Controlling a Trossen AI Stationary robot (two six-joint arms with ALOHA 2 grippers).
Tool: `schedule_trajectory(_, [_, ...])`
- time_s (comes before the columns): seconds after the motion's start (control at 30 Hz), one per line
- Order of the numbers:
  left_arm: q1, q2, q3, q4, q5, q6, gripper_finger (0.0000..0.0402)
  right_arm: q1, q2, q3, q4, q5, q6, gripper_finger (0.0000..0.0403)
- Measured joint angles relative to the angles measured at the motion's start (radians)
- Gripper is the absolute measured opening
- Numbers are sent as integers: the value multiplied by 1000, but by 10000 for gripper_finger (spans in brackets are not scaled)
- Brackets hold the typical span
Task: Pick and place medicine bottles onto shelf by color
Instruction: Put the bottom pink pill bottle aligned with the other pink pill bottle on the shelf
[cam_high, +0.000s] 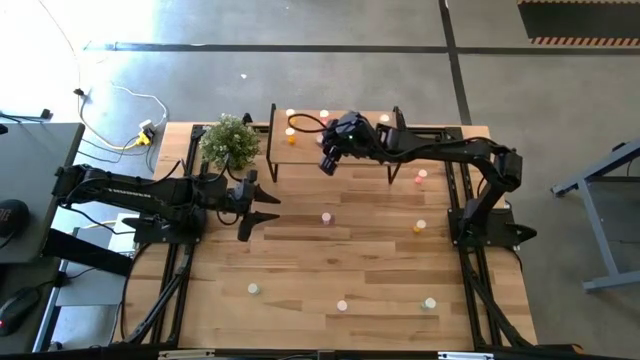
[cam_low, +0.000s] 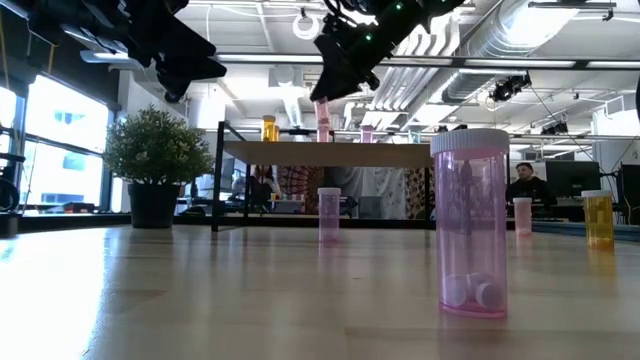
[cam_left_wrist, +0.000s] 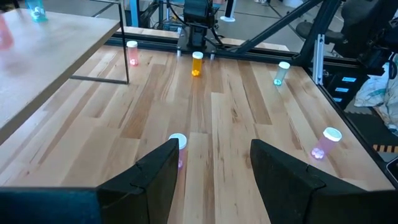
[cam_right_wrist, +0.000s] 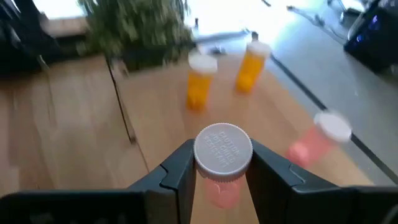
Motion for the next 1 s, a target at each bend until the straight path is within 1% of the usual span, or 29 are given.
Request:
schedule_trajectory(0.1, [0, 0, 0, 0, 0, 0, 191, -9, 2, 0, 39, -13, 25, 113])
schedule_trajectory(0.2, [0, 0, 0, 0, 0, 0, 191, -15, 9, 0, 57, 8, 64, 113])
schedule_trajectory(0.47, [0, 0, 0, -17, 0, 16, 191, -3, 59, 0, 61, 208, 178, 113])
schedule_trajectory(0.57, [0, 0, 0, -22, -1, 16, 191, 15, 62, 0, 75, 287, 183, 113])
schedule_trajectory(0.6, [0, 0, 0, -22, -1, 16, 191, 20, 62, 0, 77, 299, 183, 113])
schedule_trajectory(0.7, [0, 0, 0, -22, -2, 16, 191, 32, 57, -2, 65, 302, 176, 113])
schedule_trajectory(0.77, [0, 0, 0, -22, -3, 16, 191, 33, 44, -35, 104, 296, 167, 113])
schedule_trajectory(0.9, [0, 0, 0, -22, -3, 16, 191, 9, 19, -139, 250, 213, 167, 113])
schedule_trajectory(1.0, [0, 0, 0, -22, -3, 11, 191, 1, -1, -180, 349, 171, 154, 113])
